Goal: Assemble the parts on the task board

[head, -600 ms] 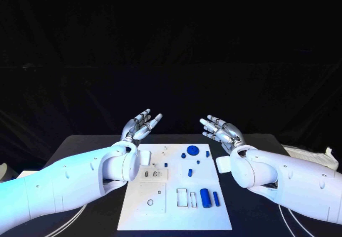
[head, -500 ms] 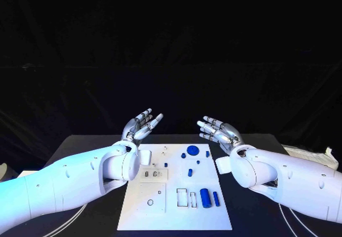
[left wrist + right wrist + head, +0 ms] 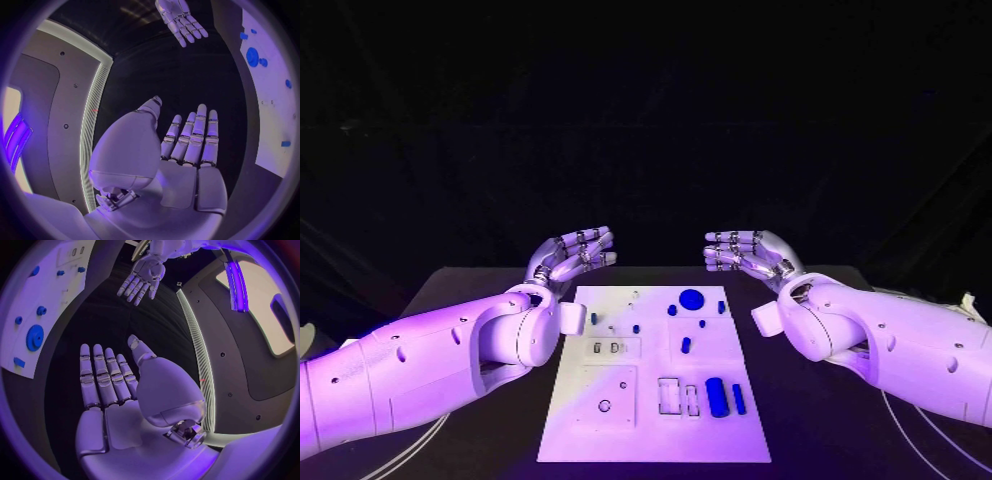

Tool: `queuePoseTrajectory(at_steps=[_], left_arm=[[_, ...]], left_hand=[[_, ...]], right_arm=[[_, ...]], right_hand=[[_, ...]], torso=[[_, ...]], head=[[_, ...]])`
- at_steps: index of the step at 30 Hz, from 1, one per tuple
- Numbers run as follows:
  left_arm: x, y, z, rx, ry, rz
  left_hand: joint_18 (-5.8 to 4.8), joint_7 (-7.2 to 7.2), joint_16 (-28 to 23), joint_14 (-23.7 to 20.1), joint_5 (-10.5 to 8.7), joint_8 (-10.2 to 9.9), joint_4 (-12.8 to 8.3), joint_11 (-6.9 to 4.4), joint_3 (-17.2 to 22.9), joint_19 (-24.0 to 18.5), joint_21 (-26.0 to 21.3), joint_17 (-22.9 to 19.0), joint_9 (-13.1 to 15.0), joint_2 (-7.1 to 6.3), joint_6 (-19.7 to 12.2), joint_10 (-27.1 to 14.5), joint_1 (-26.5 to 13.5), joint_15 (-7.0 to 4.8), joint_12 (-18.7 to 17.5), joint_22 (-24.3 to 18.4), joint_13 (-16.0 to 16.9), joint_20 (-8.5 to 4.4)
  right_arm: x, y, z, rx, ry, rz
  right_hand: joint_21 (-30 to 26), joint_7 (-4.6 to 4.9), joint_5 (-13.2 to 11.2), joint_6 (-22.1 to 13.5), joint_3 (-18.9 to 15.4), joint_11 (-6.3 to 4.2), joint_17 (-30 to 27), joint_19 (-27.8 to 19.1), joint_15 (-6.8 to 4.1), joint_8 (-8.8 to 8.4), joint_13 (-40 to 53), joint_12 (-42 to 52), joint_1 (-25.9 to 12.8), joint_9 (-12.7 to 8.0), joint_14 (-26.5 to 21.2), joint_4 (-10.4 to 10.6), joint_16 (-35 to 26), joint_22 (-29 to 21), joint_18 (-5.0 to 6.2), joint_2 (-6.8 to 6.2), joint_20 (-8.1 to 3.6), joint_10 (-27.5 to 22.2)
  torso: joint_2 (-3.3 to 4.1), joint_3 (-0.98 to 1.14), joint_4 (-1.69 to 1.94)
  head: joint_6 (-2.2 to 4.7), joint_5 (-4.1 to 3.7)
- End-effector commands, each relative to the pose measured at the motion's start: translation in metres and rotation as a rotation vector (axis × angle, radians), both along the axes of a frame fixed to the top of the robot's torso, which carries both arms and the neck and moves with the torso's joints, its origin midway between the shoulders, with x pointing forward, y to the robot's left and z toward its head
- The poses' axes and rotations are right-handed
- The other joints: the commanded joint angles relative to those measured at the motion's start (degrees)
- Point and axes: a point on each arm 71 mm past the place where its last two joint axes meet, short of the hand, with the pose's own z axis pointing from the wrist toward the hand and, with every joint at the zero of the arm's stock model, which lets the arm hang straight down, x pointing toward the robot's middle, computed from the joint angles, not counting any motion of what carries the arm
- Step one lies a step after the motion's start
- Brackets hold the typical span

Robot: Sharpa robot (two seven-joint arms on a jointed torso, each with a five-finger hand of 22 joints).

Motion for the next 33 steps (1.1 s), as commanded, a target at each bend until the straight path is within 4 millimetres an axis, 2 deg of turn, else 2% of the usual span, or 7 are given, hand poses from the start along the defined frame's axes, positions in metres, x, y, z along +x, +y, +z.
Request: queuePoseTrajectory(at_steps=[1,7,12,19,25,31,33], left_arm=[[-0.005,-0.004,0.004,-0.041,0.003,-0.082],[-0.016,-0.005,0.012,-0.018,-0.004,-0.149],[-0.028,-0.008,0.021,-0.02,-0.002,-0.191],[-0.042,-0.013,0.031,-0.059,0.023,-0.217],[-0.052,-0.017,0.042,-0.08,0.024,-0.238],[-0.058,-0.021,0.054,-0.089,0.011,-0.258],[-0.06,-0.022,0.058,-0.09,0.006,-0.262]], left_hand=[[1.75,1.85,3.0,14.4,-0.05,1.9,-2.6,-3.13,1.3,15.2,4.3,2.7,0.2,1.29,12.7,14.9,1.7,-3.94,1.7,0.9,0.2,-2.88],[1.68,0.67,4.3,19.6,-0.47,1.6,-3.1,-4.48,2.7,19.9,5.4,5.5,0.0,0.71,15.2,18.5,2.0,-5.72,0.7,0.9,0.0,-4.72],[1.65,-0.06,5.8,23.0,-0.66,1.2,-3.1,-5.33,3.4,22.9,6.4,8.0,0.0,0.11,16.7,20.9,1.5,-6.81,-0.2,1.1,0.1,-5.87],[1.58,-0.08,6.3,23.5,-0.71,0.7,-3.0,-5.41,3.4,23.7,6.6,9.3,-0.1,-0.48,16.9,21.5,0.8,-6.98,-1.0,1.0,0.0,-6.16],[1.56,-0.01,6.3,23.5,-0.71,0.5,-3.0,-5.34,3.4,23.8,6.5,9.7,-0.1,-0.65,16.8,21.4,0.7,-6.95,-1.3,1.0,0.0,-6.16],[1.54,0.07,6.4,23.5,-0.71,0.3,-3.0,-5.27,3.4,23.8,6.5,10.0,-0.2,-0.77,16.7,21.3,0.6,-6.92,-1.5,1.0,0.0,-6.16],[1.54,0.09,6.4,23.5,-0.71,0.3,-3.1,-5.26,3.4,23.9,6.5,10.1,-0.2,-0.79,16.7,21.2,0.6,-6.91,-1.6,0.9,0.0,-6.16]], right_arm=[[0.002,0.002,0.008,-0.136,-0.125,0.06],[0.009,0.002,0.02,-0.339,-0.214,0.123],[0.016,0.007,0.028,-0.584,-0.296,0.185],[0.024,0.015,0.038,-0.872,-0.382,0.22],[0.026,0.026,0.044,-1.045,-0.417,0.243],[0.026,0.038,0.048,-1.131,-0.446,0.264],[0.026,0.042,0.048,-1.149,-0.457,0.272]], right_hand=[[2.3,1.14,-0.8,8.6,2.9,-1.46,0.2,7.0,-2.0,-0.12,0.1,0.0,1.6,0.2,9.4,-2.9,0.5,0.1,1.67,-0.48,-1.52,8.4],[5.1,0.1,-1.8,11.4,4.6,-3.05,1.1,12.7,-4.42,-0.3,0.3,-0.4,0.2,0.3,16.7,-4.1,1.7,0.8,1.73,-1.86,-4.11,13.4],[9.0,-1.28,-2.1,14.6,5.8,-4.92,3.1,18.2,-6.93,0.16,0.5,-0.2,0.1,0.5,24.0,-5.3,3.9,2.5,1.7,-2.81,-6.96,18.2],[17.2,-2.66,-3.3,17.9,6.8,-6.92,8.3,24.9,-9.82,-0.1,0.4,-1.3,-0.1,0.5,33.9,-6.0,9.3,6.9,1.5,-4.02,-10.92,22.4],[23.7,-3.43,-4.2,19.3,8.7,-7.82,16.0,26.1,-10.73,-0.41,0.5,-1.7,-1.4,0.6,34.4,-5.6,20.7,10.8,1.41,-4.84,-11.96,23.8],[29.1,-3.6,-4.8,19.1,10.9,-7.53,21.9,26.2,-10.51,-0.42,0.3,-1.8,-2.8,0.6,34.0,-4.8,29.5,14.3,1.57,-6.22,-12.16,21.9],[31.8,-3.55,-4.9,18.7,12.2,-7.57,30.1,26.2,-10.51,-0.54,0.3,-1.7,-3.0,0.6,34.5,-4.4,38.1,16.0,1.47,-6.76,-11.97,21.0]], torso=[[1.25,0.1,0.02],[2.84,0.02,0.48],[4.56,-0.27,0.79],[6.8,-0.66,1.52],[8.39,-0.92,1.98],[9.8,-1.09,2.28],[10.21,-1.13,2.39]], head=[[0.27,-0.06],[0.75,-0.63],[1.18,-1.18],[1.89,-2.16],[2.39,-2.63],[2.65,-2.83],[2.78,-2.84]])
